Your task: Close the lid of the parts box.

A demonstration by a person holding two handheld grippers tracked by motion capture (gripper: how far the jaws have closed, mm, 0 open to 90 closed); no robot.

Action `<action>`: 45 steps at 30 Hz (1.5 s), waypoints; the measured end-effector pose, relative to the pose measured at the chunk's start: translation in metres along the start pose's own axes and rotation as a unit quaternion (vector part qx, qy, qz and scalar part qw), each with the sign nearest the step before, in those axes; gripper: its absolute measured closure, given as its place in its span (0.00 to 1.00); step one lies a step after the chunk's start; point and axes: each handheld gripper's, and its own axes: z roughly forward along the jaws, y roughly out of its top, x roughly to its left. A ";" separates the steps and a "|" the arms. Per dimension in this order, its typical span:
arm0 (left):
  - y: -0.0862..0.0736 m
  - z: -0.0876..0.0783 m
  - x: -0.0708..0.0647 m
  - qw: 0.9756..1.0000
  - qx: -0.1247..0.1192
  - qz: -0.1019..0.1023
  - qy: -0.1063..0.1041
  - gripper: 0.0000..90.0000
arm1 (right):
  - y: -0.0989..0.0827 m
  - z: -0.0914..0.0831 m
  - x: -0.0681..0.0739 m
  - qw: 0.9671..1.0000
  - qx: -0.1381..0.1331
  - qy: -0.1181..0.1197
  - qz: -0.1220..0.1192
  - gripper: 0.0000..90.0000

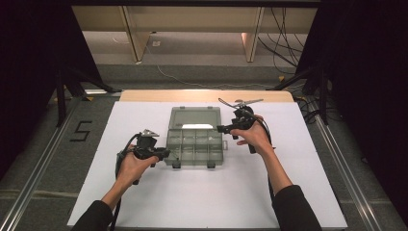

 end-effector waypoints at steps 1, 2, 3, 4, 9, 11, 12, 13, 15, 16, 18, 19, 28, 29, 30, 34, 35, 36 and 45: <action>0.000 0.000 0.000 1.000 0.002 0.001 -0.002 0.80 | 0.002 0.002 0.000 1.000 0.000 0.001 0.001 0.24; 0.000 0.000 0.000 1.000 0.002 -0.001 -0.002 0.80 | 0.003 0.003 0.001 1.000 0.004 0.000 0.000 0.24; 0.000 0.000 0.001 1.000 0.001 -0.002 0.000 0.80 | 0.005 0.005 0.001 1.000 0.005 -0.002 -0.002 0.24; 0.000 0.000 0.001 1.000 0.001 -0.003 -0.002 0.80 | 0.006 0.006 0.001 1.000 0.007 -0.003 -0.001 0.24; 0.000 -0.001 0.001 1.000 0.001 -0.003 -0.004 0.80 | 0.010 0.010 0.000 1.000 0.011 0.000 0.006 0.25; 0.000 -0.001 0.000 1.000 0.001 -0.006 -0.003 0.80 | 0.010 0.012 0.000 1.000 0.014 0.000 0.014 0.25; 0.000 -0.001 0.000 1.000 0.001 -0.005 -0.005 0.80 | 0.010 0.013 -0.001 1.000 0.015 0.000 0.016 0.25; 0.000 -0.002 0.000 1.000 0.001 -0.005 -0.005 0.80 | 0.010 0.014 -0.002 1.000 0.018 -0.001 0.016 0.25; 0.000 -0.002 0.000 1.000 0.001 -0.006 -0.006 0.80 | 0.010 0.017 -0.002 1.000 0.017 -0.001 0.023 0.26; 0.000 -0.002 0.001 1.000 0.001 -0.006 -0.007 0.80 | 0.010 0.018 -0.003 1.000 0.015 0.000 0.022 0.26; 0.000 -0.002 0.001 1.000 0.001 -0.007 -0.007 0.80 | 0.011 0.019 -0.003 0.999 0.018 -0.001 0.027 0.26; 0.000 -0.002 0.001 1.000 0.001 -0.007 -0.006 0.80 | 0.012 0.020 -0.003 1.000 0.020 0.000 0.024 0.26; 0.000 -0.002 0.001 1.000 0.000 -0.006 -0.005 0.81 | 0.025 0.026 -0.002 0.999 0.024 -0.008 0.027 0.27; 0.000 -0.002 0.001 1.000 0.000 -0.006 -0.006 0.80 | 0.026 0.027 -0.002 0.999 0.029 -0.009 0.032 0.27; 0.000 -0.002 0.001 1.000 -0.001 -0.007 -0.006 0.80 | 0.027 0.027 -0.003 0.999 0.033 -0.011 0.029 0.27; 0.000 -0.002 0.001 1.000 0.001 -0.006 -0.006 0.81 | 0.030 0.031 -0.001 0.998 0.038 -0.014 0.045 0.28; 0.000 -0.003 0.001 1.000 0.001 -0.006 -0.007 0.81 | 0.030 0.032 -0.001 0.998 0.037 -0.014 0.048 0.28; 0.000 -0.003 0.001 1.000 0.000 -0.007 -0.008 0.80 | 0.030 0.034 -0.004 0.999 0.037 -0.015 0.028 0.28; 0.001 -0.004 0.002 1.000 0.007 0.000 -0.013 0.80 | 0.038 0.039 -0.002 0.997 0.050 -0.021 0.047 0.29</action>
